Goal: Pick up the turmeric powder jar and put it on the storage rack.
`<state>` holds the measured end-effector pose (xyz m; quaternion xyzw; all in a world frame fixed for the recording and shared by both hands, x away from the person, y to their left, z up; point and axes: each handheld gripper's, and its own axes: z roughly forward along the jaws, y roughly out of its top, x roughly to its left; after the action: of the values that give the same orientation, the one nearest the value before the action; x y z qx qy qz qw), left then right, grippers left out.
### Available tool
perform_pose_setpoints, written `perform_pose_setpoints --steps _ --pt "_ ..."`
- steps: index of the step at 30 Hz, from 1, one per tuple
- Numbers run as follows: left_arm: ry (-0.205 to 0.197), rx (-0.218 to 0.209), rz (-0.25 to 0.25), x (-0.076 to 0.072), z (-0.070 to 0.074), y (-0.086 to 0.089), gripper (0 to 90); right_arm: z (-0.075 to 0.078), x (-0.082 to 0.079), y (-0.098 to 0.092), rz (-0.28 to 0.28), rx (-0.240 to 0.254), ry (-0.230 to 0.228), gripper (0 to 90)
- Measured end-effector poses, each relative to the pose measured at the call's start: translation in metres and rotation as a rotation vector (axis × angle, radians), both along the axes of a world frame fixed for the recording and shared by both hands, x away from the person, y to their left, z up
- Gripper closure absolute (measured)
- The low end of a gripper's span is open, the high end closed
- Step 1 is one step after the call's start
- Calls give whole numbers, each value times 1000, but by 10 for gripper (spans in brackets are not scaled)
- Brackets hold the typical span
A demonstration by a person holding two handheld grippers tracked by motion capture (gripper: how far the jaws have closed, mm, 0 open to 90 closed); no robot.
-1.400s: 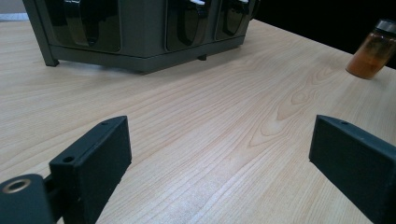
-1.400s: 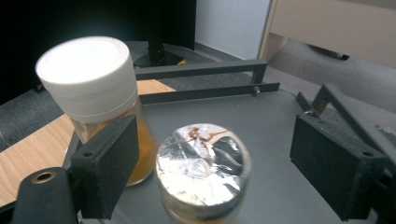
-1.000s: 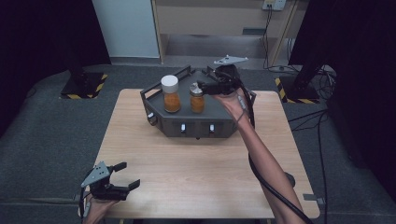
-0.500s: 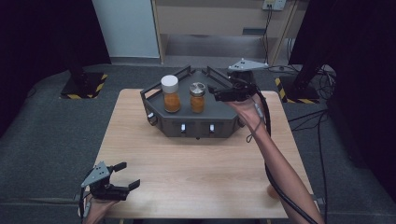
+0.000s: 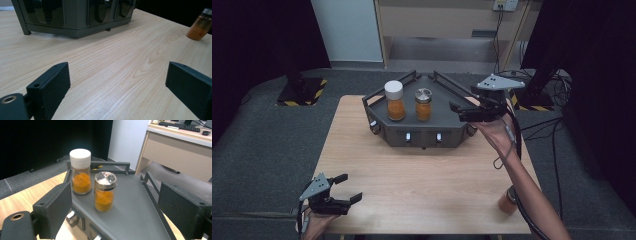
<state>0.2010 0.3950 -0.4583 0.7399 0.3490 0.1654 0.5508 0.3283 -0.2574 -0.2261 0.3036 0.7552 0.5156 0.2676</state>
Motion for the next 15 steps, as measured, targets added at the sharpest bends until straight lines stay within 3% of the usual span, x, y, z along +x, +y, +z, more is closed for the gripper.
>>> perform_pose_setpoints --steps 15 --pt "-3 4 10 -1 1 -1 47 -24 -41 -34 11 3 -15 109"
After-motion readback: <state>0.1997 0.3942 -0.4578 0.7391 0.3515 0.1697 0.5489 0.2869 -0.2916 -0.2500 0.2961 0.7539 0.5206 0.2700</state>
